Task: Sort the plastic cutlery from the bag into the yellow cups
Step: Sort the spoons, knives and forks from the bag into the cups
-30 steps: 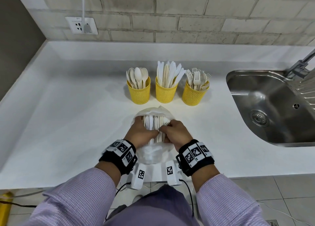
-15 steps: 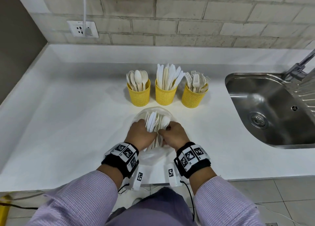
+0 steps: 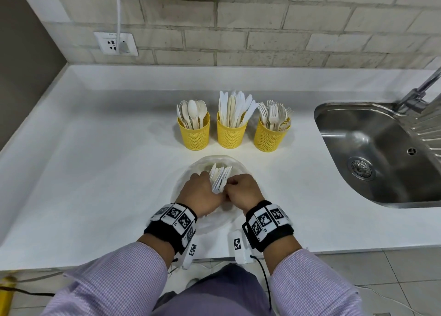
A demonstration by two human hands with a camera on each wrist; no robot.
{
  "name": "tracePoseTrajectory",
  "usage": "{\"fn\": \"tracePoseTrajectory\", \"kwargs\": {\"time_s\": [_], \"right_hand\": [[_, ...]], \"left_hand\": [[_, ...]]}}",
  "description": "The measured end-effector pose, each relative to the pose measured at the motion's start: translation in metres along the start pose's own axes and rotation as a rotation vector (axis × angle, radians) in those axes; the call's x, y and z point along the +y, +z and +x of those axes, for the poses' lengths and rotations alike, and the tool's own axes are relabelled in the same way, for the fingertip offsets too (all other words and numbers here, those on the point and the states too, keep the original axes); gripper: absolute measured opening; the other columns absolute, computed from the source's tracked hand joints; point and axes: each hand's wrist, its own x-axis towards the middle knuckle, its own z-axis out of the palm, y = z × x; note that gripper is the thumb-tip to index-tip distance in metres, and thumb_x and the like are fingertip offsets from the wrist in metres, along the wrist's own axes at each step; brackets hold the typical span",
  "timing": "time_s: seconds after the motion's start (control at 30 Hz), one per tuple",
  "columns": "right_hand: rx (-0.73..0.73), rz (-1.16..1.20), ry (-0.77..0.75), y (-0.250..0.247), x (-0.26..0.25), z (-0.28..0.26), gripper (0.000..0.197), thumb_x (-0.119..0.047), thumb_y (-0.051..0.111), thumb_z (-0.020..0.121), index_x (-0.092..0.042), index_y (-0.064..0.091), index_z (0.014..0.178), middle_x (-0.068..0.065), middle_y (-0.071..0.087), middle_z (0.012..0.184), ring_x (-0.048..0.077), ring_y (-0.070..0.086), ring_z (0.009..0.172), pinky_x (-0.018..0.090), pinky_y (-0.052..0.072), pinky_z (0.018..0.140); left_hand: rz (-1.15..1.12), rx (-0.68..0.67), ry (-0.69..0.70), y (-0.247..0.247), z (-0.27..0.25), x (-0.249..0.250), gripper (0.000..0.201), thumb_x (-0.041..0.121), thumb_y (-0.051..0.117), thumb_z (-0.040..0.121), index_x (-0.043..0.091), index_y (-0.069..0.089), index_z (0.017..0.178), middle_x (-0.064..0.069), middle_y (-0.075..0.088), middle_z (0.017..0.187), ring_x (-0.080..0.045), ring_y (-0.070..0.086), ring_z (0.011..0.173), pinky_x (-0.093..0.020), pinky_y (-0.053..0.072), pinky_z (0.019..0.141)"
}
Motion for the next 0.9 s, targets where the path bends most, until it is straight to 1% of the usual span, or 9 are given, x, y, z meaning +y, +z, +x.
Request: {"fn": "tracePoseTrajectory", "kwargs": {"time_s": [0.07, 0.13, 0.23, 0.37, 0.43, 0.53, 0.67, 0.8, 0.9], "right_hand": [[-0.003, 0.029, -0.009, -0.001, -0.002, -0.002, 0.021, -0.015, 0.049, 0.060, 0.005, 0.056, 0.060, 0.018, 0.053, 0.058, 0.023, 0.050, 0.059, 0.036, 0.041, 0.059], [0.003, 0.030, -0.020, -0.001, -0.005, -0.006, 0.013, -0.018, 0.049, 0.061, -0.006, 0.052, 0.054, 0.013, 0.053, 0.057, 0.023, 0.050, 0.059, 0.035, 0.040, 0.059], [0.007, 0.022, -0.046, -0.003, -0.005, -0.008, 0.017, -0.008, 0.053, 0.070, -0.011, 0.054, 0.054, 0.008, 0.056, 0.056, 0.023, 0.051, 0.059, 0.033, 0.041, 0.060], [0.038, 0.033, -0.102, -0.003, -0.005, -0.008, 0.011, -0.015, 0.051, 0.067, -0.017, 0.054, 0.056, 0.002, 0.058, 0.059, 0.024, 0.055, 0.062, 0.040, 0.047, 0.061], [0.043, 0.044, -0.103, -0.004, -0.004, -0.009, 0.010, -0.017, 0.053, 0.067, -0.021, 0.058, 0.059, 0.000, 0.061, 0.061, 0.024, 0.060, 0.065, 0.045, 0.055, 0.065], [0.045, 0.069, -0.088, -0.005, -0.005, -0.010, 0.007, -0.020, 0.057, 0.064, -0.023, 0.063, 0.063, -0.002, 0.066, 0.064, 0.025, 0.065, 0.068, 0.048, 0.058, 0.072], [0.034, 0.080, -0.071, -0.006, -0.006, -0.010, 0.006, -0.018, 0.062, 0.062, -0.020, 0.066, 0.064, 0.000, 0.068, 0.063, 0.028, 0.068, 0.069, 0.050, 0.060, 0.073], [0.008, 0.045, -0.061, -0.003, -0.006, -0.008, 0.006, -0.016, 0.063, 0.066, -0.015, 0.068, 0.064, 0.002, 0.070, 0.063, 0.037, 0.071, 0.076, 0.055, 0.060, 0.075], [-0.018, -0.006, -0.087, -0.001, -0.010, -0.012, 0.014, -0.014, 0.057, 0.072, -0.016, 0.067, 0.063, 0.002, 0.072, 0.069, 0.031, 0.071, 0.079, 0.048, 0.060, 0.081]], "left_hand": [[0.023, -0.010, -0.005, 0.002, 0.001, -0.001, 0.088, 0.064, 0.074, 0.058, 0.016, 0.051, 0.128, -0.006, 0.059, 0.115, -0.026, 0.064, 0.102, -0.037, 0.054, 0.081], [0.052, -0.003, -0.002, 0.004, 0.002, -0.002, 0.088, 0.058, 0.079, 0.060, 0.015, 0.047, 0.130, -0.007, 0.059, 0.116, -0.028, 0.064, 0.103, -0.038, 0.055, 0.082], [0.048, 0.017, -0.004, 0.005, 0.003, -0.001, 0.088, 0.056, 0.076, 0.058, 0.015, 0.048, 0.131, -0.007, 0.062, 0.117, -0.026, 0.064, 0.104, -0.039, 0.055, 0.086], [0.015, 0.040, -0.006, 0.012, 0.012, -0.009, 0.078, 0.065, 0.075, 0.045, 0.027, 0.059, 0.112, 0.008, 0.067, 0.099, -0.013, 0.068, 0.088, -0.037, 0.060, 0.076], [-0.016, 0.039, -0.008, 0.013, 0.013, -0.011, 0.078, 0.064, 0.073, 0.042, 0.028, 0.060, 0.110, 0.009, 0.068, 0.097, -0.011, 0.068, 0.089, -0.035, 0.059, 0.075], [-0.067, 0.054, -0.007, 0.008, 0.006, -0.006, 0.084, 0.060, 0.074, 0.043, 0.022, 0.058, 0.116, 0.006, 0.067, 0.103, -0.016, 0.067, 0.096, -0.030, 0.053, 0.075], [-0.110, 0.041, -0.028, 0.006, 0.006, -0.008, 0.076, 0.036, 0.089, 0.065, 0.015, 0.051, 0.127, 0.003, 0.066, 0.114, -0.017, 0.062, 0.103, -0.026, 0.045, 0.079], [-0.032, 0.069, -0.072, 0.007, 0.003, -0.006, 0.101, 0.061, 0.082, 0.045, 0.020, 0.048, 0.131, -0.002, 0.061, 0.119, -0.023, 0.062, 0.109, -0.036, 0.055, 0.089], [0.073, 0.081, -0.117, 0.009, 0.003, -0.004, 0.107, 0.053, 0.087, 0.056, 0.016, 0.037, 0.143, -0.012, 0.049, 0.131, -0.033, 0.053, 0.122, -0.041, 0.050, 0.099]]}}
